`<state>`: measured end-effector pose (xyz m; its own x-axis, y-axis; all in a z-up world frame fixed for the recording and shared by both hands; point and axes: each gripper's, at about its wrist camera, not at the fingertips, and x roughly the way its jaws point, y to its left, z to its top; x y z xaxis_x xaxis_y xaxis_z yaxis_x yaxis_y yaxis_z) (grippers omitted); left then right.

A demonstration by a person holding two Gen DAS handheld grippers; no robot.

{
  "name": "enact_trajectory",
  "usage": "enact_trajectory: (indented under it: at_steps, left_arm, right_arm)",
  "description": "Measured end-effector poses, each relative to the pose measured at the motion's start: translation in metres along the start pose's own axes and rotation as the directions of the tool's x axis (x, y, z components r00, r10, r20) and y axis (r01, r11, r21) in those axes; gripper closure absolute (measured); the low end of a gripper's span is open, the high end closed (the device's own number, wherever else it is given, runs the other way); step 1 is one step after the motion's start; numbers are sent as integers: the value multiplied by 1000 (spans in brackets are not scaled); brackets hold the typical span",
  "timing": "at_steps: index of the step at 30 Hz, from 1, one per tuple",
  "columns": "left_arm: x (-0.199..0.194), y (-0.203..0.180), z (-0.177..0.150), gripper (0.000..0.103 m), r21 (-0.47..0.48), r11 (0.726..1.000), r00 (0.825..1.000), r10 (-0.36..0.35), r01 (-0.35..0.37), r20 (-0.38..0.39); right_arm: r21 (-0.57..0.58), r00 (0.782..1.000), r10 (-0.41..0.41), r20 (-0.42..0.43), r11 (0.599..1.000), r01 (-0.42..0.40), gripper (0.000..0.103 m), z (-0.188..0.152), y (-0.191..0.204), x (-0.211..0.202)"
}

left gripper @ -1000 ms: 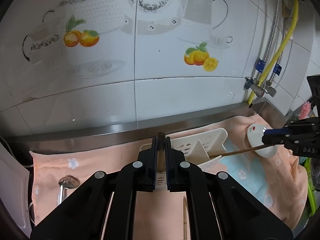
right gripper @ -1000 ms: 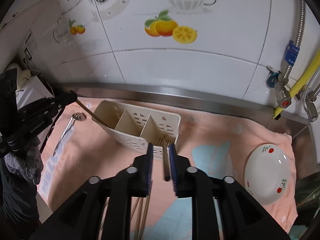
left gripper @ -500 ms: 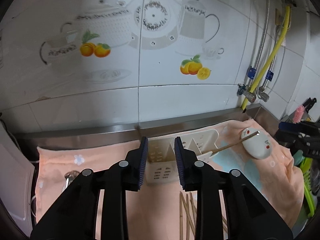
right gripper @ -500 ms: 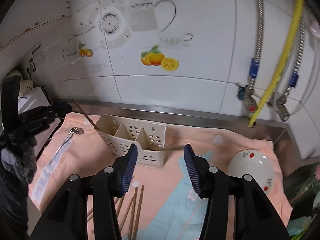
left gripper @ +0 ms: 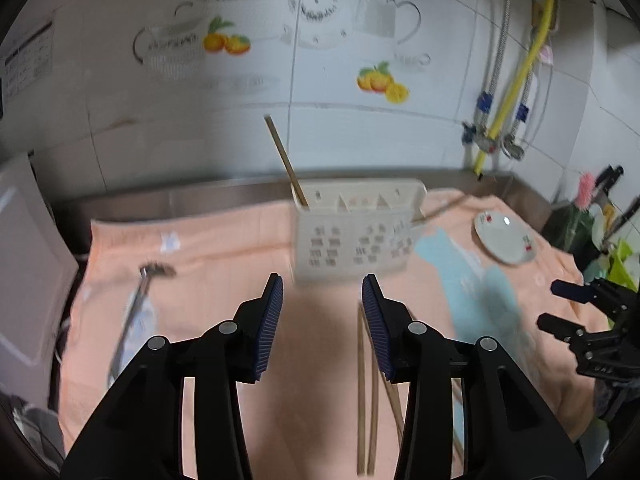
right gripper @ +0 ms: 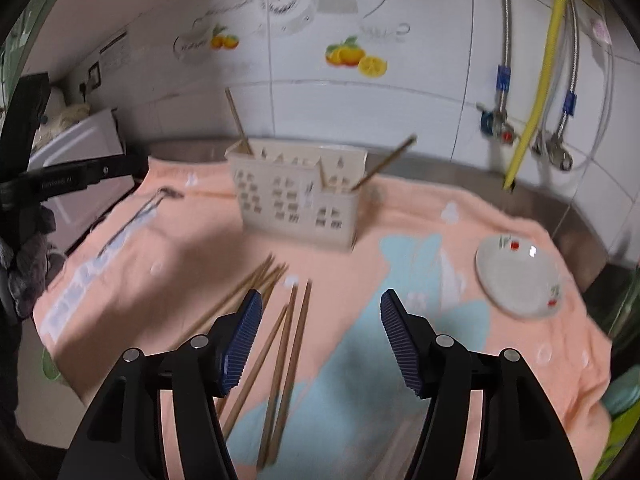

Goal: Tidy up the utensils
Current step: 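Move both tools back down to the remaining chopsticks on the towel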

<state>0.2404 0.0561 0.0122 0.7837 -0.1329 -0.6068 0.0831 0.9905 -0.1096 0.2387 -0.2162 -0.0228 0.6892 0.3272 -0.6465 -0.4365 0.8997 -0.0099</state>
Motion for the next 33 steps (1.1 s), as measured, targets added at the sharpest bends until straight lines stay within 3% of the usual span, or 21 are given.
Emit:
enact_trajectory:
  at_steps: [6, 12, 15, 23, 33]
  left_arm:
    - [-1, -6, -48, 61, -1, 1000, 999, 1, -1, -43]
    - [10, -11, -89, 61, -4, 1000, 994, -10, 9, -112]
    - [18, -11, -104, 61, -26, 999, 989, -28, 24, -145]
    - [31, -12, -132, 62, -28, 999, 977, -43, 38, -207]
    - [46, -20, -147, 82, -28, 997, 963, -76, 72, -259]
  right_arm:
    - [3, 999, -33, -33, 999, 34, 45, -58, 18, 6]
    - [8, 994, -64, -89, 998, 65, 59, -95, 25, 24]
    - [29, 992, -42, -116, 999, 46, 64, -107, 27, 33]
    - [55, 986, -18, -167, 998, 28, 73, -122, 29, 56]
    - [55, 982, -4, -189, 998, 14, 80, -125, 32, 68]
